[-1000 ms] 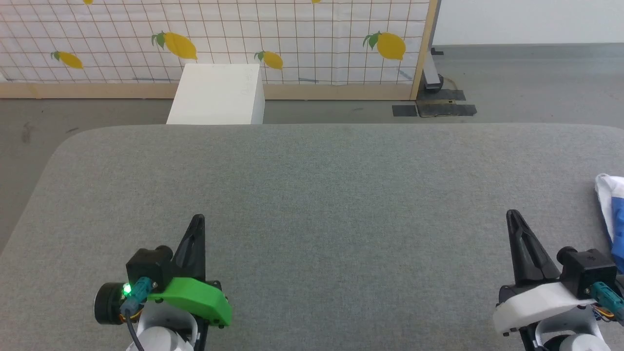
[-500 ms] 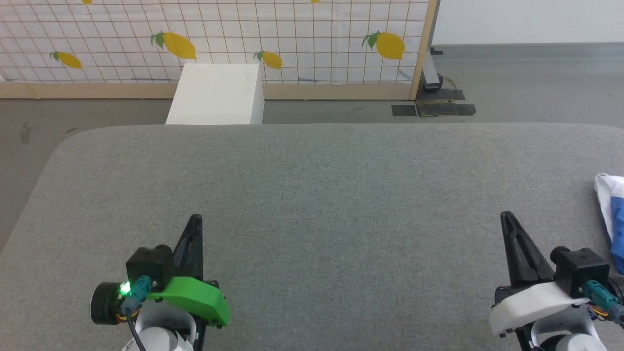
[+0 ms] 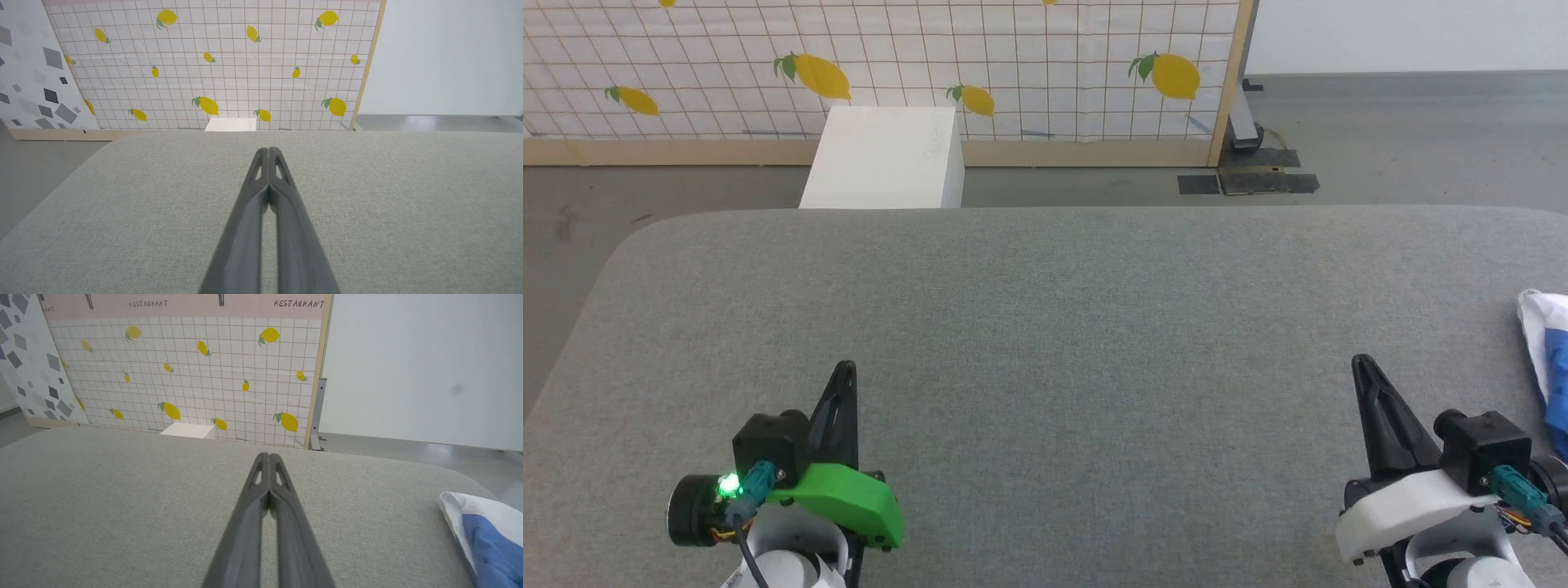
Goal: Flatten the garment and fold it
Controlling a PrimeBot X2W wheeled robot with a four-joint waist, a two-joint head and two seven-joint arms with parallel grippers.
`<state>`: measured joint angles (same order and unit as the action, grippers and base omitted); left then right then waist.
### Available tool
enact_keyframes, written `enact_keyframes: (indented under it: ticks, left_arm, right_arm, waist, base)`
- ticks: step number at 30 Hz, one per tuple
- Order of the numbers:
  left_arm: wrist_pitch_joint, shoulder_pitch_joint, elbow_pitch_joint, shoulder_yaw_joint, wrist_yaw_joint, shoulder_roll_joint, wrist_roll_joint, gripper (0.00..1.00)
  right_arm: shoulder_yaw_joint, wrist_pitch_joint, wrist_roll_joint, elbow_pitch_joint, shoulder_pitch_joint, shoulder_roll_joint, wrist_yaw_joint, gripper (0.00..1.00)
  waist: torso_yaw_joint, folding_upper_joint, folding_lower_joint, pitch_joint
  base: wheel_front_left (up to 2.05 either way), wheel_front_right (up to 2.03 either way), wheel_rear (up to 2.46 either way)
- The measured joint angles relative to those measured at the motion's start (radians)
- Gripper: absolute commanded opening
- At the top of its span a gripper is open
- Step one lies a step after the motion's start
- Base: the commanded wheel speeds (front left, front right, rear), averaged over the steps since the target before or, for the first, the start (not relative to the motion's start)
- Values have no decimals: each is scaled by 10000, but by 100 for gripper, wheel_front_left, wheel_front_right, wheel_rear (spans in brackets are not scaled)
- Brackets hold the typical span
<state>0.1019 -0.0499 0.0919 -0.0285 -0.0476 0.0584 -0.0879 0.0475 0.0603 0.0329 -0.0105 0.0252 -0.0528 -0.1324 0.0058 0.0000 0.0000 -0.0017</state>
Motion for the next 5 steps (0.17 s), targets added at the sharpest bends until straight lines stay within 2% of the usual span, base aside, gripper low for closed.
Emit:
enact_keyframes:
  ticks: [5]
  left_arm:
    - [-104, 34, -63, 29, 63, -2, 67, 0]
  right_arm:
    - [-50, -79, -10, 8, -11, 0, 0, 0]
  waist:
    - [-6, 0, 0, 2]
  base:
    - [0, 0, 0]
